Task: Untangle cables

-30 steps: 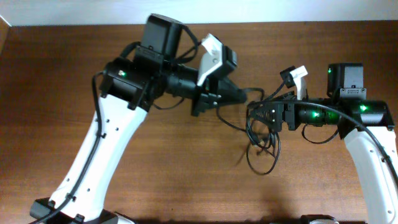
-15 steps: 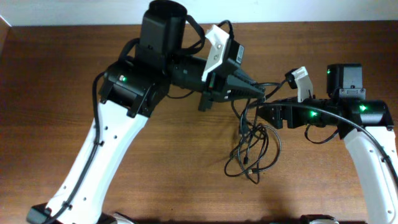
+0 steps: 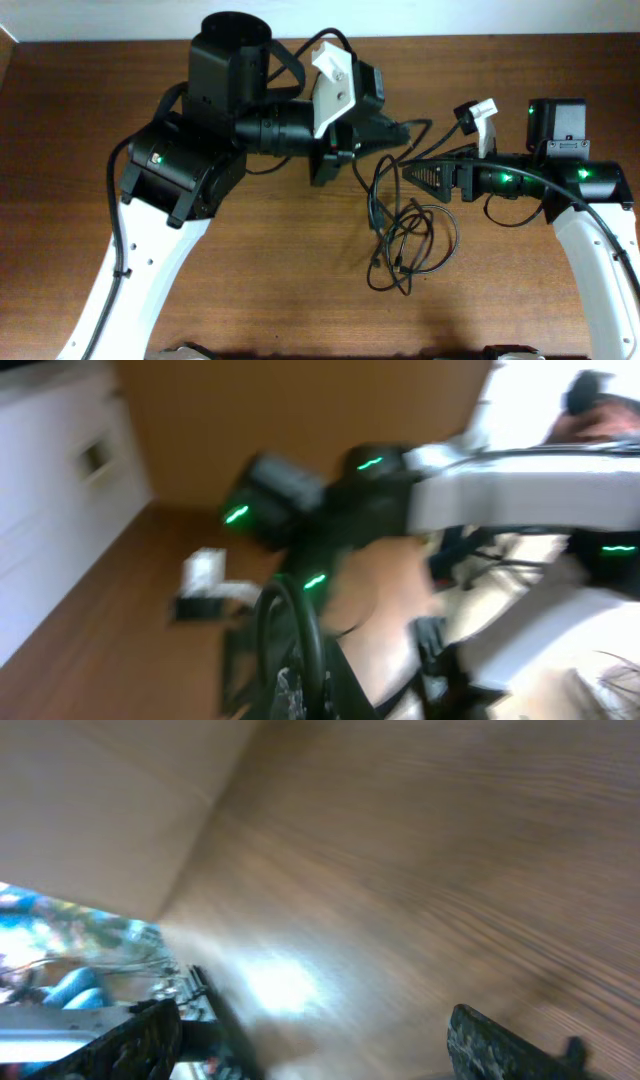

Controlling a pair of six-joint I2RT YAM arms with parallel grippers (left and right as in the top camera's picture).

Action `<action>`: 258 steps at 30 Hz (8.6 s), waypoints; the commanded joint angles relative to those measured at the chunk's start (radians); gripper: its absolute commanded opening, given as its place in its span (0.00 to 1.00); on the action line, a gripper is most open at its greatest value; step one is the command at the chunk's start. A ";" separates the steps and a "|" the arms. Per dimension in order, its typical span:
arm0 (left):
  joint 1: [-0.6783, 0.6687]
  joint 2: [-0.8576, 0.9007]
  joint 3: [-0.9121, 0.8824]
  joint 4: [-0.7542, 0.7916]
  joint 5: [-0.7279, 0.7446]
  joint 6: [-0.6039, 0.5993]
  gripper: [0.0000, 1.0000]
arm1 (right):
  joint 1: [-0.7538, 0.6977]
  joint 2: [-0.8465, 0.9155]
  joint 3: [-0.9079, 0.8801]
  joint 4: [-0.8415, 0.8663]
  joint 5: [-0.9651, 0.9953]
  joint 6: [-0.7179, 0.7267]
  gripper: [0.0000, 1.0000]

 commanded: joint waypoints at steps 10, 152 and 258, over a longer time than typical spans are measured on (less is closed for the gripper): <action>0.000 -0.011 0.019 0.180 0.123 -0.127 0.00 | 0.005 -0.005 0.006 0.090 -0.230 -0.027 0.85; 0.500 -0.116 0.019 -0.017 -1.009 -0.338 0.00 | -0.301 0.002 0.006 0.018 -0.182 -0.131 0.87; -0.058 0.323 -0.673 -0.150 -0.791 -1.037 0.99 | -0.303 0.002 0.006 -0.109 0.347 -0.131 0.99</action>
